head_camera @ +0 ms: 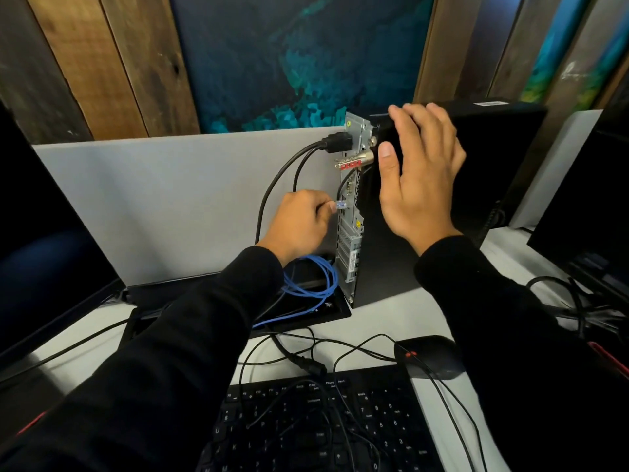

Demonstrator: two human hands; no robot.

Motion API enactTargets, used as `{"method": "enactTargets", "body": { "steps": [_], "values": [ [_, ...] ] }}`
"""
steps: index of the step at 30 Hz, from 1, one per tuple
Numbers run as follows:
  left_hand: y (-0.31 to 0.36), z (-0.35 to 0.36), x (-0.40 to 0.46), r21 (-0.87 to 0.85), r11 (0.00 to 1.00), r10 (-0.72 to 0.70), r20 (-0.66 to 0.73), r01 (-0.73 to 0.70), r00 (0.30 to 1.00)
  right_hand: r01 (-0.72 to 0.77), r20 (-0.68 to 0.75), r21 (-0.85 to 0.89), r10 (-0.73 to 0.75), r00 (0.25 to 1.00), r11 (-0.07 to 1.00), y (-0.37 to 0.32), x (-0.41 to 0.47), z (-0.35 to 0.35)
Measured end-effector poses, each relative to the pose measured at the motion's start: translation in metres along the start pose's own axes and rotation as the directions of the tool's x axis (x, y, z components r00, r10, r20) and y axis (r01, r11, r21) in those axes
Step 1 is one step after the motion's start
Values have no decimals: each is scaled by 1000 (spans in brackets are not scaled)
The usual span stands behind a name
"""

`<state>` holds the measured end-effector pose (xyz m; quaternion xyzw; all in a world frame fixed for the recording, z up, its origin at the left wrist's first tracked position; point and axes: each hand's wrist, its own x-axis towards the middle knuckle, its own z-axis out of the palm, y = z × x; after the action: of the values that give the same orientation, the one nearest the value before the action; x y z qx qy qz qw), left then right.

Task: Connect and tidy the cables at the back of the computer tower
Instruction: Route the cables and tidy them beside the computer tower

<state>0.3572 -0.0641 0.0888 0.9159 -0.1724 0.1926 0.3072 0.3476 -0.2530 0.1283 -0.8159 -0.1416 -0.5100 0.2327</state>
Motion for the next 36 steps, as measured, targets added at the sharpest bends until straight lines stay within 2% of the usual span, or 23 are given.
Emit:
{"method": "enactTargets", "body": {
  "steps": [14,18,20,22,24,25,27,29,30,33,34,36],
  "values": [
    [6,12,3,43,998,55,-78,-51,995,-64,-146,52,71,987,997,-12,-2,18],
    [11,16,-8,74,996,62,-101,-54,993,-52,-124,64,60,990,997,-9,-4,15],
    [15,21,-34,224,974,83,-169,-43,982,-39,-83,94,47,995,995,-7,-8,10],
    [10,25,-70,306,952,80,-321,24,944,-49,-61,171,60,996,984,-10,-28,1],
    [-10,31,-103,208,968,-37,-423,137,906,-57,-40,251,69,997,966,-16,-66,-4],
    [-24,35,-116,113,979,-112,-407,172,906,-60,0,287,63,998,956,-21,-89,-4],
    [-49,41,-133,-77,978,-208,-268,195,941,-87,144,345,39,989,935,-31,-132,2],
    [-61,41,-143,-156,970,-209,-145,186,967,-152,294,335,50,954,930,-41,-157,10],
    [-64,40,-146,-175,967,-207,-128,184,970,-193,388,285,71,919,939,-45,-162,14],
    [-67,43,-143,-231,947,-262,-158,222,952,-185,660,-31,159,735,982,-56,-159,24],
    [-66,44,-140,-228,947,-272,-187,228,944,-181,713,-102,199,672,978,-59,-157,27],
    [-63,46,-134,-176,962,-248,-237,209,939,-240,751,-149,267,604,959,-60,-153,32]
  ]
}}
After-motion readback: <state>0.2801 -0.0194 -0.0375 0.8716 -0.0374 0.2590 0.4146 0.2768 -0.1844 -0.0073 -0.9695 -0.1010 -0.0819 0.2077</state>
